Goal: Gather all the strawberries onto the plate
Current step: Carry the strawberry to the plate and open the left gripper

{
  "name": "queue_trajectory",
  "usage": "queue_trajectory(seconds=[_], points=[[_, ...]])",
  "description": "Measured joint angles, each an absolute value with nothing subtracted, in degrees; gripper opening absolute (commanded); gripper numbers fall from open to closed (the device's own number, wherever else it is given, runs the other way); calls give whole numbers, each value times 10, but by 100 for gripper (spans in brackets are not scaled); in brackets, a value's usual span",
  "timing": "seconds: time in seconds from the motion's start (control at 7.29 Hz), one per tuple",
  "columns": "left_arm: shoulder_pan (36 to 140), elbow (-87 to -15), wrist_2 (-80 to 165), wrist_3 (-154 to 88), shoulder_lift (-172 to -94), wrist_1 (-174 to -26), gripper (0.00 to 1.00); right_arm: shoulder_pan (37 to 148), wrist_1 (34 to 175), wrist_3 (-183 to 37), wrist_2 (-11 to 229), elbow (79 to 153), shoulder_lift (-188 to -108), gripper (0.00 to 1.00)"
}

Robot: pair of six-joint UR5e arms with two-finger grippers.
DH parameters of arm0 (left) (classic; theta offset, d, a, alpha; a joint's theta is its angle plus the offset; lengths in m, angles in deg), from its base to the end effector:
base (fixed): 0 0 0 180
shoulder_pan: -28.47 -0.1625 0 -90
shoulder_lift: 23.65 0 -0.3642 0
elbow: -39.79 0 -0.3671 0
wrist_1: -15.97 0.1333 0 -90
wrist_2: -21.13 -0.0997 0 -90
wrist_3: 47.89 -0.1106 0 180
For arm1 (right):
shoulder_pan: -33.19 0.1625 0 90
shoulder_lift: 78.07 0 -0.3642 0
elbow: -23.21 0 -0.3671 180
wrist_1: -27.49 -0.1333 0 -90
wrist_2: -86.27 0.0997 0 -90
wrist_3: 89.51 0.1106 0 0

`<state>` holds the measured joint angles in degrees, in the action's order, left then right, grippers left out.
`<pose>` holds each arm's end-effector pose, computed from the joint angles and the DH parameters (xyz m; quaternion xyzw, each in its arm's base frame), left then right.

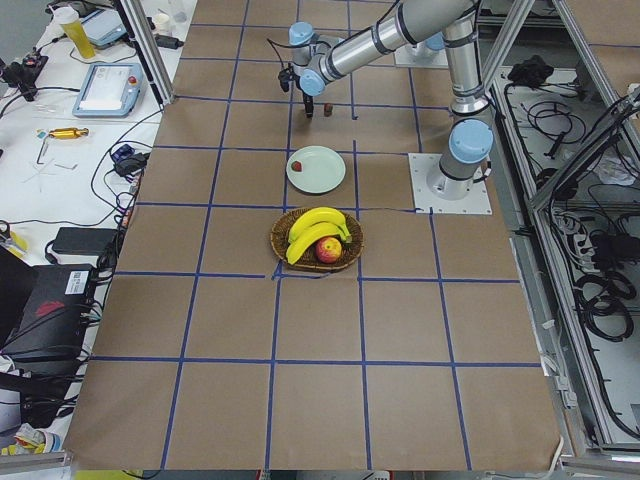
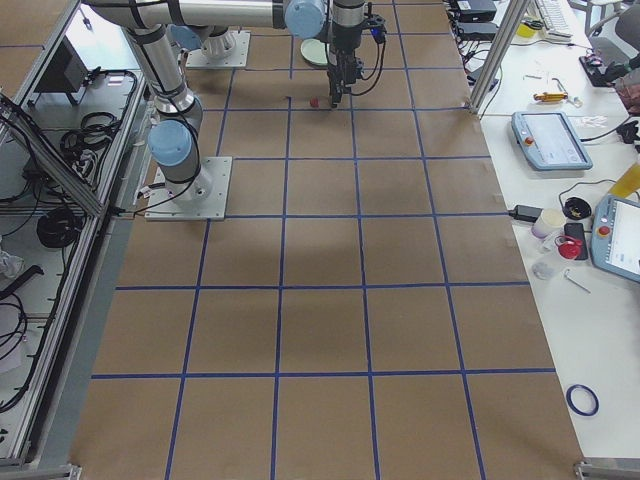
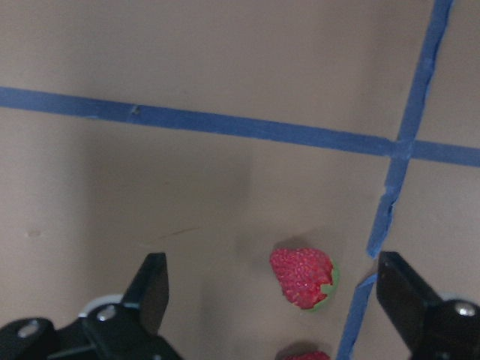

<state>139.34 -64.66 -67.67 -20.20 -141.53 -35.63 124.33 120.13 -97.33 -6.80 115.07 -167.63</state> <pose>-0.3168 -0.4503 0.1201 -0.0598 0.9976 0.0356 0.0046 0.1367 -0.4673 0.4021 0.0780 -0.9966 0.0014 0.0269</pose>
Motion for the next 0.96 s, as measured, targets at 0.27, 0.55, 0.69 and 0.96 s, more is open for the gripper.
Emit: queue_trajectory(seconds=[0.27, 0.55, 0.69, 0.96], points=[[1392, -642, -677, -215, -1400, -380, 0, 1243, 1201, -973, -68, 1151, -1676, 100], [1362, -635, -706, -264, -1372, -440, 1, 1243, 1201, -973, -68, 1151, -1676, 100], [1323, -637, -735, -308, -1351, -484, 1, 1243, 1201, -973, -68, 1151, -1676, 100], [1239, -666, -779, -416, -1311, -533, 23, 1243, 1201, -973, -68, 1151, -1676, 100]])
